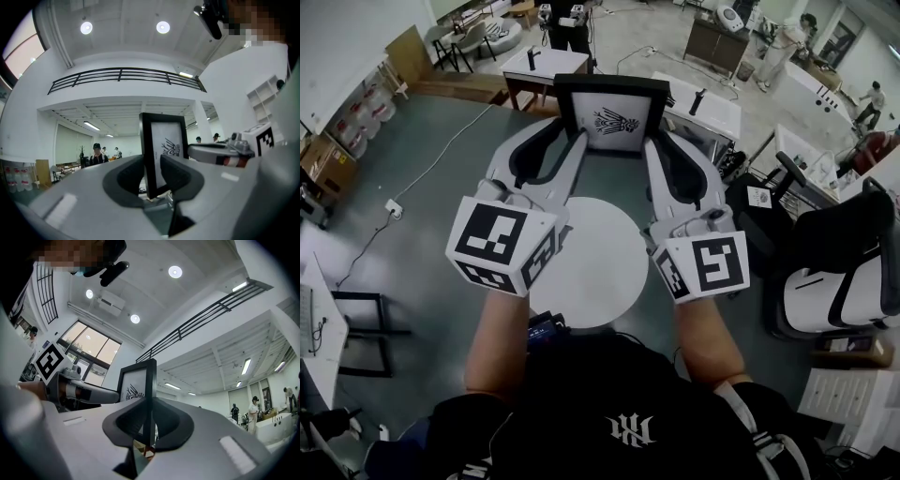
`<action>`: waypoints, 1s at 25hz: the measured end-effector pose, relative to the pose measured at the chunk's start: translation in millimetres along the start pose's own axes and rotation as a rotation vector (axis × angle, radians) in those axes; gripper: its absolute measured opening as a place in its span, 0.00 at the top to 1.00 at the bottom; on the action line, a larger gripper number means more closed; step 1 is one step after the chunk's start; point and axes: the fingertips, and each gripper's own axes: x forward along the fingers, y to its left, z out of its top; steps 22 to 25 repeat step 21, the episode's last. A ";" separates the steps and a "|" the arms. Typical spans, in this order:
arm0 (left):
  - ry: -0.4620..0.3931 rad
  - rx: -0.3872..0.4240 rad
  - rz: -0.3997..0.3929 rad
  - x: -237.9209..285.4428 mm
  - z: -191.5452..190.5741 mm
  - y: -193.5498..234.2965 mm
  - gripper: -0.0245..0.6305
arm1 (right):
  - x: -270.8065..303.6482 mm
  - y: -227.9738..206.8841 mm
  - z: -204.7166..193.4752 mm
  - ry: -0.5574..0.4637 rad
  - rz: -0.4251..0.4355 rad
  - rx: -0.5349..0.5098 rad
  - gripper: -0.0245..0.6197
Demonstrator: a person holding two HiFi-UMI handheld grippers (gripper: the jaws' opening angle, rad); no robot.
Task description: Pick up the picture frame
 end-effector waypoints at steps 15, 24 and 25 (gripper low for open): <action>0.005 -0.001 -0.007 0.0 2.1 -2.1 0.82 | -0.5 -3.3 2.5 0.004 0.004 0.017 0.90; 0.010 0.010 0.005 -23.3 -15.7 -13.4 0.82 | -25.2 15.7 -10.8 -0.005 0.033 0.024 0.90; 0.010 0.010 0.005 -23.3 -15.7 -13.4 0.82 | -25.2 15.7 -10.8 -0.005 0.033 0.024 0.90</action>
